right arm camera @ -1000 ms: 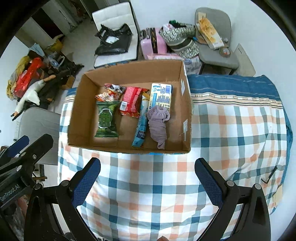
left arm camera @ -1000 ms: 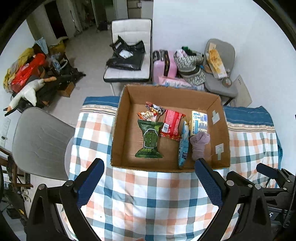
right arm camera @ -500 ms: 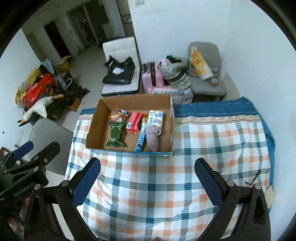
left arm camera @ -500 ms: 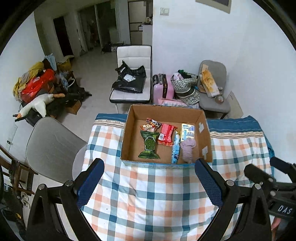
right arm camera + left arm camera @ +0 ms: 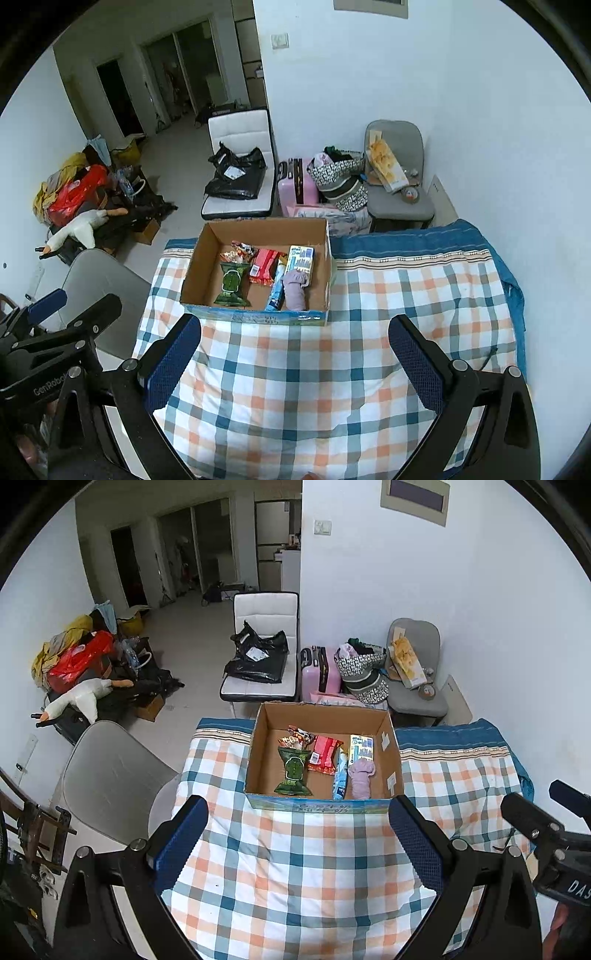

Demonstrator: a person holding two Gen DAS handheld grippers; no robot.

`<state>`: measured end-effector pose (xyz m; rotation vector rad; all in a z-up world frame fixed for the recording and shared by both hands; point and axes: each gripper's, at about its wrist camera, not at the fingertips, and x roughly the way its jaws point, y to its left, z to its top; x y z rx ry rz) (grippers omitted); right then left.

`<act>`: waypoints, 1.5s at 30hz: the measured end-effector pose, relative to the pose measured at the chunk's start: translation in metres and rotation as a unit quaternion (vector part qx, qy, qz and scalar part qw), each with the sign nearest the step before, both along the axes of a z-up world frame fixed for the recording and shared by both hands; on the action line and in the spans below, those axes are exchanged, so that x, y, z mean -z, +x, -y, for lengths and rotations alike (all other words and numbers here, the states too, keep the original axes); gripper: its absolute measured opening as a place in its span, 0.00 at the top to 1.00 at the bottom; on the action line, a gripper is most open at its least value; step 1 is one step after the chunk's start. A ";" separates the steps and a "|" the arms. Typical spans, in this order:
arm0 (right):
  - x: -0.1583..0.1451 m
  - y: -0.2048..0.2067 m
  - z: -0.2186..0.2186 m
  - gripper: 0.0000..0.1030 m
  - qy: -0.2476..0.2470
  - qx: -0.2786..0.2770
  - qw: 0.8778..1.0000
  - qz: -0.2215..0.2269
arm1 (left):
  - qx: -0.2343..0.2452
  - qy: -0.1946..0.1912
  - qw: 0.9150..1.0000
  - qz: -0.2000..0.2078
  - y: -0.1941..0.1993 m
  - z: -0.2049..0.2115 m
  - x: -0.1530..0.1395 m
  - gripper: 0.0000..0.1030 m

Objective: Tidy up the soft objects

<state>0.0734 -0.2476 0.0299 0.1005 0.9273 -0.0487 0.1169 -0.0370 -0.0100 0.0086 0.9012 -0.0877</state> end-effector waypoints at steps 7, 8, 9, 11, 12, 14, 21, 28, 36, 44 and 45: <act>-0.012 -0.010 -0.001 0.00 -0.006 -0.001 1.000 0.012 | -0.005 0.008 1.000 0.013 -0.017 -0.001 -0.008 0.03; -0.013 -0.010 -0.002 0.00 -0.007 -0.001 1.000 0.013 | -0.006 0.008 1.000 0.013 -0.019 -0.002 -0.009 0.03; -0.014 -0.012 -0.002 0.00 -0.008 -0.001 1.000 0.014 | -0.007 0.009 1.000 0.013 -0.020 -0.002 -0.008 0.03; -0.015 -0.013 -0.002 0.00 -0.009 -0.001 1.000 0.013 | -0.007 0.008 1.000 0.012 -0.022 -0.002 -0.009 0.03; -0.015 -0.014 -0.002 0.00 -0.013 0.001 1.000 0.013 | -0.007 0.008 1.000 0.012 -0.023 -0.003 -0.009 0.03; -0.016 -0.015 -0.004 0.00 -0.015 0.002 1.000 0.012 | -0.008 0.010 1.000 0.011 -0.024 -0.004 -0.009 0.03; -0.017 -0.018 -0.004 0.00 -0.024 0.009 1.000 0.012 | -0.007 0.009 1.000 0.012 -0.026 -0.005 -0.010 0.03; -0.018 -0.018 -0.003 0.00 -0.026 0.010 1.000 0.014 | -0.006 0.008 1.000 0.011 -0.028 -0.006 -0.012 0.03; -0.017 -0.018 -0.003 0.00 -0.025 0.007 1.000 0.013 | -0.007 0.006 1.000 0.009 -0.029 -0.005 -0.012 0.03; -0.015 -0.021 -0.001 0.00 -0.026 0.011 1.000 0.013 | -0.006 0.007 1.000 0.009 -0.027 -0.004 -0.014 0.03; -0.015 -0.022 -0.002 0.00 -0.027 0.011 0.999 0.013 | -0.006 0.007 1.000 0.009 -0.028 -0.004 -0.014 0.03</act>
